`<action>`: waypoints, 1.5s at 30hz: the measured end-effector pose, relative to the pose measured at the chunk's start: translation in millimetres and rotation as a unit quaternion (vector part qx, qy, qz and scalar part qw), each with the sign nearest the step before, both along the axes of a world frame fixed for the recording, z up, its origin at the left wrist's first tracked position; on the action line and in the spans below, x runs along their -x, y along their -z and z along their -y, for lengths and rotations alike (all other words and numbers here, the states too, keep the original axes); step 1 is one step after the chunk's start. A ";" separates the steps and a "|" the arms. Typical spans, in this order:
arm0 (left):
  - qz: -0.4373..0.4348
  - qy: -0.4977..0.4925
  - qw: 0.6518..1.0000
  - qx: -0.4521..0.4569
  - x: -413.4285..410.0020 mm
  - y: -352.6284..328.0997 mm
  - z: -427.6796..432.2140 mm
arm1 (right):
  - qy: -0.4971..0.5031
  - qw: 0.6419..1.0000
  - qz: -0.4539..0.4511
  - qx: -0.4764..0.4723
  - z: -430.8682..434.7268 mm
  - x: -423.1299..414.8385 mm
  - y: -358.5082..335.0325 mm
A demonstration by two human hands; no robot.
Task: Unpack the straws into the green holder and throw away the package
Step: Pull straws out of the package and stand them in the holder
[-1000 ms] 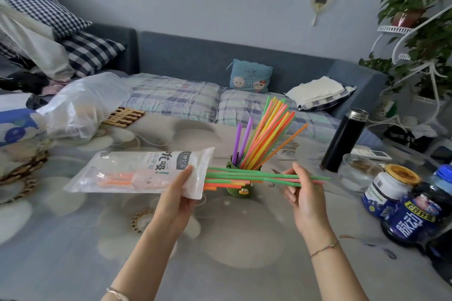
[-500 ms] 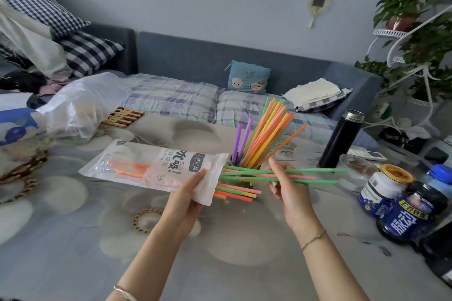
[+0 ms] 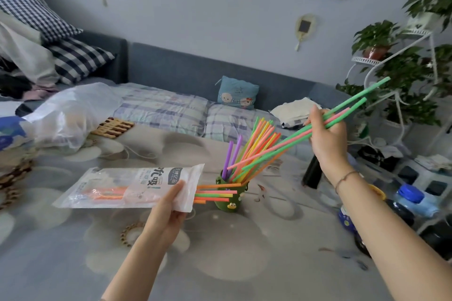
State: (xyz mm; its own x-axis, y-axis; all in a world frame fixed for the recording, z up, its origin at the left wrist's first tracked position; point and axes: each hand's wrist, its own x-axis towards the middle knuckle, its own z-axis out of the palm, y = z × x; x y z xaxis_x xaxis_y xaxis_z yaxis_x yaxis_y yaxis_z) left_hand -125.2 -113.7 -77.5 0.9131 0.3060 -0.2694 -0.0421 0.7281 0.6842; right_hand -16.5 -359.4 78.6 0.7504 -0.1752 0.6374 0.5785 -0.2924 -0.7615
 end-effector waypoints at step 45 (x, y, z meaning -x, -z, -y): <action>0.018 -0.019 0.999 0.043 -3.2 -7.2 -11.8 | -0.027 0.973 -0.054 0.221 -76.2 -30.6 29.7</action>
State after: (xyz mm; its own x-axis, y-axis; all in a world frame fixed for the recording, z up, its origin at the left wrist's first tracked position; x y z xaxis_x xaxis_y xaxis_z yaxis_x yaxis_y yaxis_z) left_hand -122.1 -102.0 -70.3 0.9107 0.3185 -0.2632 -0.0949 0.7812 0.6170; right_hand 14.1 -283.2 48.9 0.8178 0.1392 0.5584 0.5255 -0.5764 -0.6258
